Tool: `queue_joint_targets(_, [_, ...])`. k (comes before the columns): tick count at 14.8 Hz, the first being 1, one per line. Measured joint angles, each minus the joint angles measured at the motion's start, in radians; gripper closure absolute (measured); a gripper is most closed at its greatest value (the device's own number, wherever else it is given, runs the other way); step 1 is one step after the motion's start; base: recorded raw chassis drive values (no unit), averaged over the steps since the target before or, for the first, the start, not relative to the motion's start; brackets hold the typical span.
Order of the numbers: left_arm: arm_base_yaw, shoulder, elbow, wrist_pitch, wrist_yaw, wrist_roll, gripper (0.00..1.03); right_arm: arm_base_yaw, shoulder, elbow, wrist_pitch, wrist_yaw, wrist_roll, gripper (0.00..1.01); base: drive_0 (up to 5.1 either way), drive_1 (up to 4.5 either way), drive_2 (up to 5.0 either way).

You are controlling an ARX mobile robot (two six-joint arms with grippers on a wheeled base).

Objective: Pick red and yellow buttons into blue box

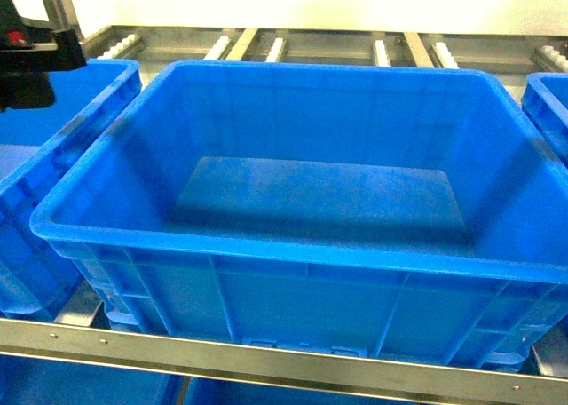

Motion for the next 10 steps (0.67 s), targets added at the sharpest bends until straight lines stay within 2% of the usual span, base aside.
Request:
queue_joint_targets(2, [0.027, -0.078, -0.114, -0.002, 0.036, 0.016, 0.91, -0.025, -0.071, -0.094, -0.006, -0.032, 0.001, 0.95, 0.0, 0.00, 0.0])
queue_joint_targets(3, [0.064, -0.171, -0.211, -0.018, 0.061, 0.018, 1.01, -0.057, -0.123, -0.186, 0.021, -0.047, 0.004, 0.99, 0.0, 0.00, 0.0])
queue_joint_targets(6, [0.095, -0.311, -0.299, -0.061, 0.097, 0.019, 1.01, -0.084, -0.286, -0.254, -0.051, -0.081, 0.003, 0.99, 0.0, 0.00, 0.0])
queue_joint_targets(7, [0.105, -0.324, -0.340, -0.002, 0.106, 0.019, 1.01, -0.118, -0.340, -0.278, -0.090, -0.120, 0.004, 0.99, 0.0, 0.00, 0.0])
queue_joint_targets(8, [0.115, -0.341, -0.365, -0.021, 0.119, 0.019, 1.01, -0.152, -0.389, -0.297, -0.128, -0.151, 0.003, 0.99, 0.0, 0.00, 0.0])
queue_joint_targets(9, [0.171, -0.389, -0.397, -0.068, 0.177, 0.021, 1.01, -0.162, -0.448, -0.314, -0.167, -0.151, 0.004, 0.99, 0.0, 0.00, 0.0])
queue_joint_targets(10, [0.187, -0.438, -0.410, -0.097, 0.180, 0.021, 1.01, -0.160, -0.498, -0.323, -0.204, -0.155, 0.003, 0.99, 0.0, 0.00, 0.0])
